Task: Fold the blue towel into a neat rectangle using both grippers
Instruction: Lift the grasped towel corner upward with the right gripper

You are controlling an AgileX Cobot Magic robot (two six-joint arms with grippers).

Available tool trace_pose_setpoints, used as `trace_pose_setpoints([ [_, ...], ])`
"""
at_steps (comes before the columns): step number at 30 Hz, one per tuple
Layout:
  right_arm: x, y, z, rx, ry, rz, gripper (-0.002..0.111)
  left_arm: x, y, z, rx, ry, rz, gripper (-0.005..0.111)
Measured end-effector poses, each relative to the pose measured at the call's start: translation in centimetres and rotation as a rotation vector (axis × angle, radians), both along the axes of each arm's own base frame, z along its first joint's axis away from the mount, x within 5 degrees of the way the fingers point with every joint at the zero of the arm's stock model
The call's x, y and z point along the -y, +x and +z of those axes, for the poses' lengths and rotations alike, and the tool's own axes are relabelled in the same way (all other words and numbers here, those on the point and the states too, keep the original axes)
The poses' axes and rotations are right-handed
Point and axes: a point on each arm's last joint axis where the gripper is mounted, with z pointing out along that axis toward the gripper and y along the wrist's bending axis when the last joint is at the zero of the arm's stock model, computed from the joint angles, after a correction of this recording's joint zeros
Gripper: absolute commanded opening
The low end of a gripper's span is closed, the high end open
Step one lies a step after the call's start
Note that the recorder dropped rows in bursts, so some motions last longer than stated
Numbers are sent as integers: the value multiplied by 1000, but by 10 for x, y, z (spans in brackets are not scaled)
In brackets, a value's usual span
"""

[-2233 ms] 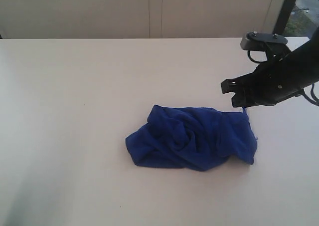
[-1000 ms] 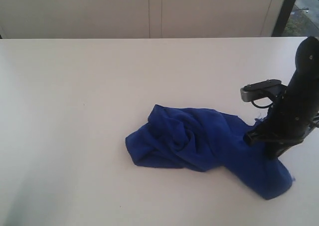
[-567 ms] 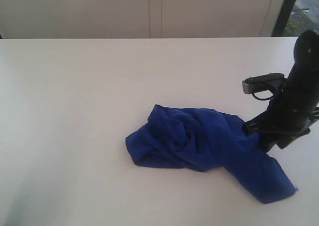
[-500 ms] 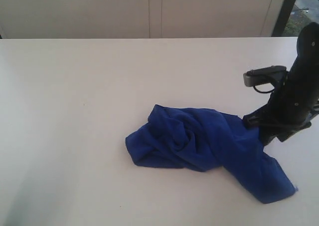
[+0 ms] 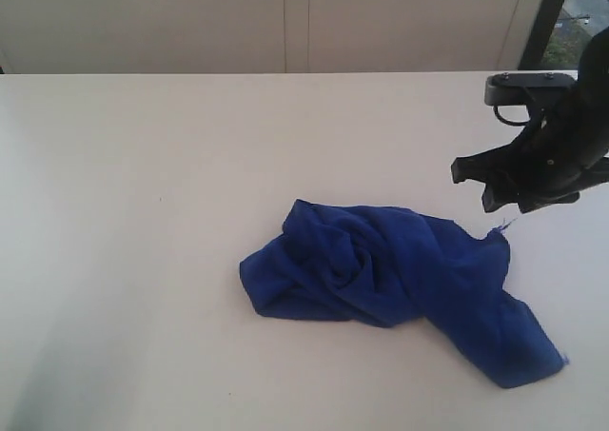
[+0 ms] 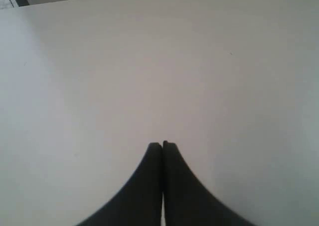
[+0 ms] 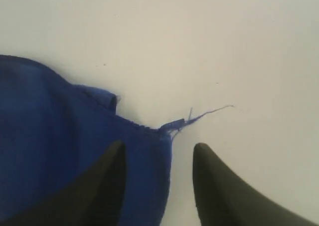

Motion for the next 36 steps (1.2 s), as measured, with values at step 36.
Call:
trace_pose_setpoints([
  [36,-5,-5,61,308,-65,120,0,0,0,0,0,0,0,0],
])
